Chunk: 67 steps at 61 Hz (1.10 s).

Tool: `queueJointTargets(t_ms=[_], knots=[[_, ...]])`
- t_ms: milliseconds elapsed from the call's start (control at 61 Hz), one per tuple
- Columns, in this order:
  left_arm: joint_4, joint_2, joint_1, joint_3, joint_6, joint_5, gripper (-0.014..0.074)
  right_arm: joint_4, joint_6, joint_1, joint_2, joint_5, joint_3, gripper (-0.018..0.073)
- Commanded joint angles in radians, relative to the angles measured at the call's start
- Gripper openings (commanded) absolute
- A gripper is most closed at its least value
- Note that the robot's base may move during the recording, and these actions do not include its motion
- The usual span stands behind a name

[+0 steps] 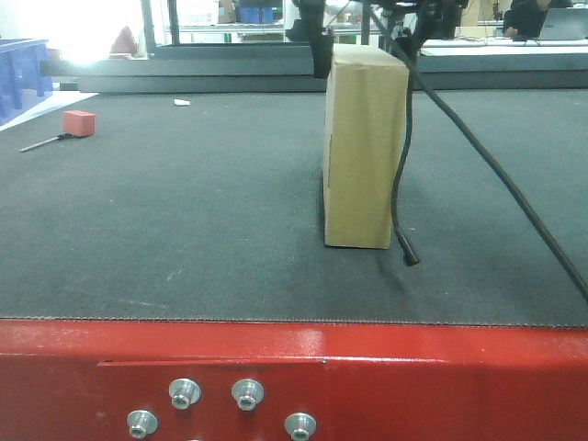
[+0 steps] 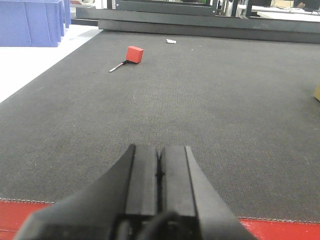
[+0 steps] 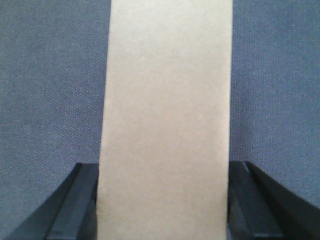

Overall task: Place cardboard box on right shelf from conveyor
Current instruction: 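Lift the tan box off the belt with the right gripper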

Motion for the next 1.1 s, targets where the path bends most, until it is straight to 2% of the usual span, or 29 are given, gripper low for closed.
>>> queueJointTargets(t_ms=[0, 66, 148, 230, 311, 525, 689, 869, 967, 1082], knots=[[-0.006, -0.015, 0.000, 0.010, 0.000, -0.088, -0.0116, -0.034, -0.026, -0.006, -0.091, -0.038, -0.028, 0.0155], [-0.006, -0.015, 0.000, 0.010, 0.000, -0.088, -0.0116, -0.034, -0.040, -0.007, -0.119, -0.042, -0.028, 0.0155], [-0.006, -0.015, 0.000, 0.010, 0.000, -0.088, -0.0116, -0.035, -0.120, -0.007, -0.163, -0.033, -0.007, 0.0155], [-0.006, -0.015, 0.000, 0.010, 0.000, -0.088, -0.0116, -0.039, -0.198, -0.007, -0.232, -0.048, 0.058, 0.0155], [-0.006, -0.015, 0.000, 0.010, 0.000, -0.088, -0.0116, -0.046, -0.232, -0.014, -0.307, -0.083, 0.146, 0.0155], [-0.006, -0.015, 0.000, 0.010, 0.000, -0.088, -0.0116, -0.046, -0.237, -0.069, -0.579, -0.265, 0.502, 0.0155], [-0.006, -0.015, 0.000, 0.010, 0.000, -0.088, -0.0116, -0.047, -0.237, -0.142, -0.836, -0.426, 0.790, 0.0155], [-0.006, -0.015, 0.000, 0.010, 0.000, -0.088, -0.0116, -0.063, -0.237, -0.212, -1.099, -0.509, 1.031, 0.0155], [-0.006, -0.015, 0.000, 0.010, 0.000, -0.088, -0.0116, -0.109, -0.237, -0.216, -1.256, -0.546, 1.143, 0.0155], [-0.006, -0.015, 0.000, 0.010, 0.000, -0.088, -0.0116, -0.117, -0.237, -0.216, -1.434, -0.597, 1.250, 0.0155]])
